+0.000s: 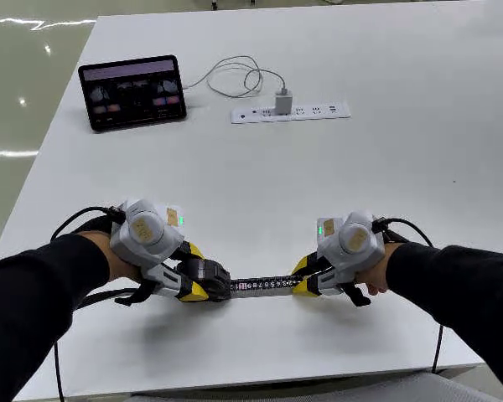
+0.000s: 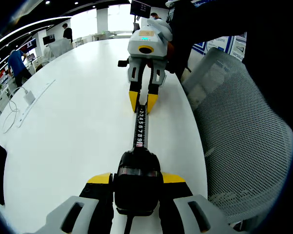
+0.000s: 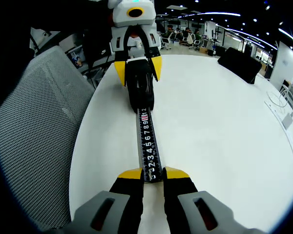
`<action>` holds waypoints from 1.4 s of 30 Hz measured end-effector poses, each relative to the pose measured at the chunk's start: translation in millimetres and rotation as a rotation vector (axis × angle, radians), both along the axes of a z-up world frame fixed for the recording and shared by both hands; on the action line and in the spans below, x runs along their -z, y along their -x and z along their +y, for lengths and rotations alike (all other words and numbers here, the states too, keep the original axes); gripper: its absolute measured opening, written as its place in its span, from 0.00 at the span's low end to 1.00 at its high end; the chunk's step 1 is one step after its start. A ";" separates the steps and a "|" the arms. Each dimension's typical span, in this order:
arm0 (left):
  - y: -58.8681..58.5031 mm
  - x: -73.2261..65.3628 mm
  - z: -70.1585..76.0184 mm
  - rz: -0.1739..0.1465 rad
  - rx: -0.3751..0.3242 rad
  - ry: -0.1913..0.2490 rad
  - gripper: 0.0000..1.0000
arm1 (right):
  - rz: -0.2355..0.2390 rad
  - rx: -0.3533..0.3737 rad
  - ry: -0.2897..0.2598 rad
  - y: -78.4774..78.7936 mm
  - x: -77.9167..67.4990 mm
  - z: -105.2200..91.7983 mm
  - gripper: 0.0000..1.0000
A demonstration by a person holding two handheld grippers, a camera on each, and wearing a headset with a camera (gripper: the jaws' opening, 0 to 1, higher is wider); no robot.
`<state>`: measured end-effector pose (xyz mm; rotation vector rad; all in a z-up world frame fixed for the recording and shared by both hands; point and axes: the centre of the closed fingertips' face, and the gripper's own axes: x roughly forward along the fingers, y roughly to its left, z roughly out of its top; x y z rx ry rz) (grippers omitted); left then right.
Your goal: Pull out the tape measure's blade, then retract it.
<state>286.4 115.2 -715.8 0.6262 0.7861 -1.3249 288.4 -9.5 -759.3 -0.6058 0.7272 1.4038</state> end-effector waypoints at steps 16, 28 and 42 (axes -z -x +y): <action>-1.1 1.4 0.5 0.002 -0.005 0.000 0.31 | -0.006 0.002 0.012 -0.1 -0.9 -10.0 0.10; -1.3 2.1 0.8 0.004 -0.009 -0.007 0.31 | -0.007 0.007 0.020 -1.1 -1.1 -16.0 0.10; -1.0 1.5 0.6 0.003 -0.014 0.000 0.31 | -0.007 0.017 0.030 -2.9 -0.6 -25.2 0.10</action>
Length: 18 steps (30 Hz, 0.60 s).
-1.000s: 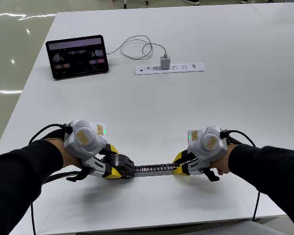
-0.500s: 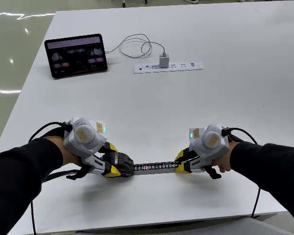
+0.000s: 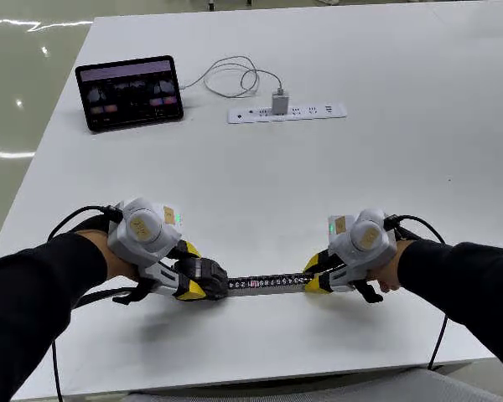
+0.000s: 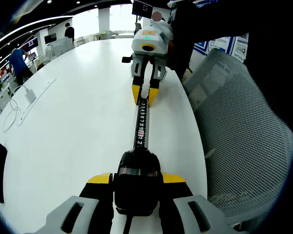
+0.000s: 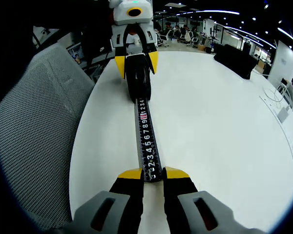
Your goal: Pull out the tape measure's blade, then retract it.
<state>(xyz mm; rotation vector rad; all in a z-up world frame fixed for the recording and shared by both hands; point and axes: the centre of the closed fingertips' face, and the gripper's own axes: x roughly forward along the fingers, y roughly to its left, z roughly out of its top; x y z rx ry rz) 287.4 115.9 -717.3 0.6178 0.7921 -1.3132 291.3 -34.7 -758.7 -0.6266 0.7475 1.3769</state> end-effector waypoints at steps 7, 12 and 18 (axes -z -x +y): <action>1.6 -1.4 -0.8 0.000 -0.004 0.003 0.31 | 0.000 0.005 0.008 -0.5 0.3 -6.2 0.10; 2.4 -2.3 -1.3 -0.001 -0.006 0.004 0.31 | -0.001 0.011 0.008 -1.7 0.5 -9.5 0.10; 1.2 -1.6 -0.7 -0.001 -0.006 0.003 0.31 | -0.004 0.009 0.015 -1.7 0.7 -13.3 0.10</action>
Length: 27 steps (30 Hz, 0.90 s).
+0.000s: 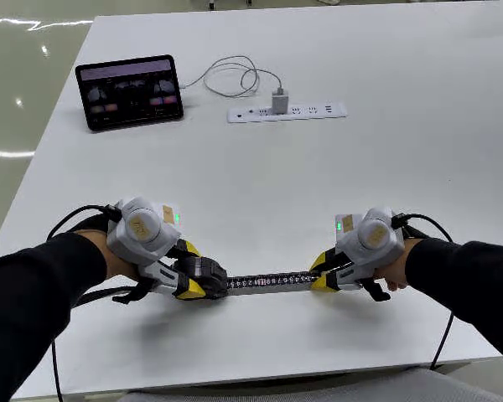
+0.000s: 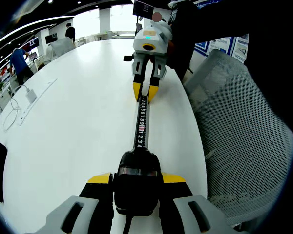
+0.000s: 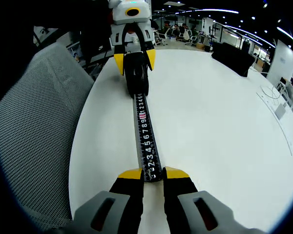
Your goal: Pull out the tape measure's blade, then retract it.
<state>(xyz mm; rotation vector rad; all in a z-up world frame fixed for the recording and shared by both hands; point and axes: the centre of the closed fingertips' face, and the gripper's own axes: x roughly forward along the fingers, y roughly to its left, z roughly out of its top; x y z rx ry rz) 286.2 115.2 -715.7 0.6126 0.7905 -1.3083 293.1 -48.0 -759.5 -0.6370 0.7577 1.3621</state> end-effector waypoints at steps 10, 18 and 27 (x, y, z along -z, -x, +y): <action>0.0 0.0 0.0 0.001 0.000 -0.001 0.31 | -0.002 0.006 0.006 0.0 0.1 -7.0 0.10; -1.3 0.5 0.8 -0.001 -0.001 -0.001 0.31 | -0.006 0.005 0.012 0.3 0.1 -11.6 0.10; -0.1 -0.1 -0.2 0.000 -0.002 0.000 0.32 | -0.007 0.015 0.013 -0.6 -0.3 -20.8 0.10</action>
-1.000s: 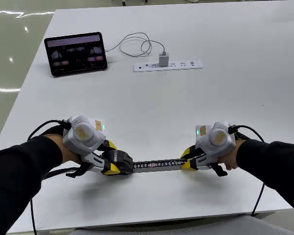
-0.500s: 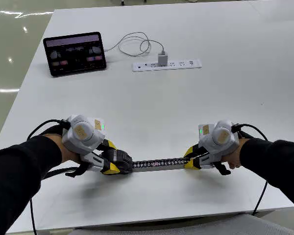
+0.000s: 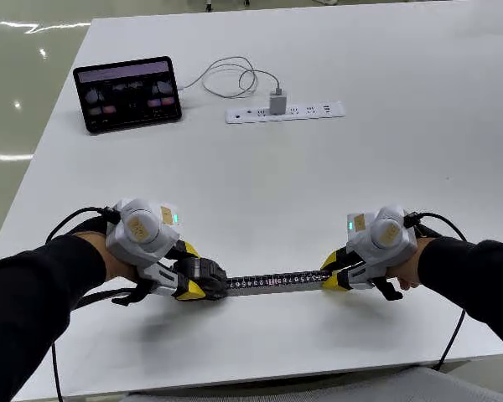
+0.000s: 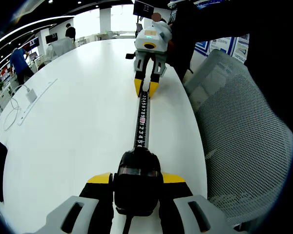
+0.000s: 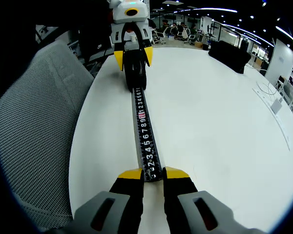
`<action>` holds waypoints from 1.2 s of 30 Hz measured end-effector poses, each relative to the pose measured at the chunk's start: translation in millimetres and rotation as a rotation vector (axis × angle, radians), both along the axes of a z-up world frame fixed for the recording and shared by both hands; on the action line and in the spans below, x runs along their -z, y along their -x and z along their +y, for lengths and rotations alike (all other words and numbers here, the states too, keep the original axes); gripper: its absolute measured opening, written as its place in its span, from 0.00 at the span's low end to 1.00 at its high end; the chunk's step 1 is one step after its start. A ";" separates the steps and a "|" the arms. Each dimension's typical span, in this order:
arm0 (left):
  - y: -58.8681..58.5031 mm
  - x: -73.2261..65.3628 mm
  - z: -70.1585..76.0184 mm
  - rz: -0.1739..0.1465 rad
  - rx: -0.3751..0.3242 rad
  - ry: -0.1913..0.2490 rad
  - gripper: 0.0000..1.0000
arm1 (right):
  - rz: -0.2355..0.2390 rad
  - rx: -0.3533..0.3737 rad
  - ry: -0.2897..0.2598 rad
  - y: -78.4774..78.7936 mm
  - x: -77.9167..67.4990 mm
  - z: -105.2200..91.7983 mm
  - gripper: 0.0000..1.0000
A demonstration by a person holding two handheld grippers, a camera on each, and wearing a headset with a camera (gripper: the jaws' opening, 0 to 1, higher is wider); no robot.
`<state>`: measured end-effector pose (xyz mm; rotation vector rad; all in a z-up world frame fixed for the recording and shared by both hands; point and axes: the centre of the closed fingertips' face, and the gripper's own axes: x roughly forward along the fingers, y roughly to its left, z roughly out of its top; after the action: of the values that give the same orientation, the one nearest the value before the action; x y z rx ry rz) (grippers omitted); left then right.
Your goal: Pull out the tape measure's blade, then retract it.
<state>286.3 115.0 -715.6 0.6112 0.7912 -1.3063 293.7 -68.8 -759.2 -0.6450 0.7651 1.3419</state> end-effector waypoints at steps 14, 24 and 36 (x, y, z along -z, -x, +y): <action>-0.8 0.5 0.4 0.000 -0.002 0.000 0.32 | 0.002 0.019 -0.006 1.4 -0.5 -9.0 0.10; -1.5 1.4 0.7 -0.002 -0.002 0.001 0.32 | 0.008 0.037 -0.014 3.1 -1.0 -15.5 0.10; -2.2 2.1 0.5 -0.001 -0.004 0.003 0.32 | 0.009 0.052 -0.017 1.7 -0.8 -23.7 0.10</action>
<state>288.5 115.6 -717.7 0.6074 0.7895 -1.3029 292.0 -92.5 -758.4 -0.6025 0.7722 1.3034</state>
